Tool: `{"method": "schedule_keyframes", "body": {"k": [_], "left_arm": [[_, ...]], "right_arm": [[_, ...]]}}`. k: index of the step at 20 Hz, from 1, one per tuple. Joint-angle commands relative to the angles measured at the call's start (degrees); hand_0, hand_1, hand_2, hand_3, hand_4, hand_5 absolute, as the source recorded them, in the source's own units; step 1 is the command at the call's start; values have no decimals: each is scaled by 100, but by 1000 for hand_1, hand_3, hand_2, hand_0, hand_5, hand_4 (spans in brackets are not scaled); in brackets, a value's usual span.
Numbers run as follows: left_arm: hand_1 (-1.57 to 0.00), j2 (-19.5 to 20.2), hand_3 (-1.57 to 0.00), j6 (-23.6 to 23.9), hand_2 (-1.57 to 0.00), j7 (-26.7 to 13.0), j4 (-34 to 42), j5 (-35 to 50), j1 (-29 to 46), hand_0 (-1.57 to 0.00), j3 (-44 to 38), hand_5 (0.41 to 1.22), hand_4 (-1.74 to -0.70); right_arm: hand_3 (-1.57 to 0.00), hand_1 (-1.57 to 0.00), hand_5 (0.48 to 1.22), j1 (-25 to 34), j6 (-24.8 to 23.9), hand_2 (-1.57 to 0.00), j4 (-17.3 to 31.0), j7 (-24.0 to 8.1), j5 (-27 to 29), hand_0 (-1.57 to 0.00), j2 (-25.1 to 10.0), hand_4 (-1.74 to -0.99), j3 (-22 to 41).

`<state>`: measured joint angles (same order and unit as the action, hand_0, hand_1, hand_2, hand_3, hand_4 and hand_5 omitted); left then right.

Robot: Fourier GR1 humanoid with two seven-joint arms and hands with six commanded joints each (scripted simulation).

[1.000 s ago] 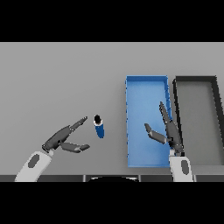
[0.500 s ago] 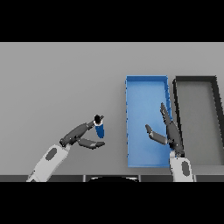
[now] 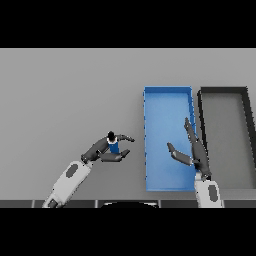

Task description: Pick up the blue pipe and place it into the blue bin.

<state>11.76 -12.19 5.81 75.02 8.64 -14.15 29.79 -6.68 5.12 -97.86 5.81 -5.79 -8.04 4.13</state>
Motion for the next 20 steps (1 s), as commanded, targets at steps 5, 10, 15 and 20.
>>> {"method": "schedule_keyframes", "body": {"k": [5, 10, 15, 20], "left_arm": [[-1170, -203, -1162, 160, -1214, 219, -37, -15, 131, -1109, 9, 1060, -1572], [-1440, -285, -1365, 479, -1454, 511, 146, -313, 140, -1420, 205, 1168, -1679], [-1528, -299, -1433, 493, -1533, 541, 914, -157, 28, -1521, 267, 1204, -1714], [-1557, -311, -1446, 359, -1558, -69, 1306, 56, -374, -1555, 286, 1215, -1723]], "right_arm": [[1, 1, 614, 105, -37, 1, 63, -59, -17, 1, 50, -1259, 9], [1, 1, 622, 109, -19, 1, 110, 60, -66, 1, 31, -1250, 32], [1, 1, 629, 79, -53, 1, 107, -19, -144, 1, 28, -1239, 54], [1, 1, 637, 49, -46, 1, 99, 65, -153, 1, -58, -1216, -6]]}}
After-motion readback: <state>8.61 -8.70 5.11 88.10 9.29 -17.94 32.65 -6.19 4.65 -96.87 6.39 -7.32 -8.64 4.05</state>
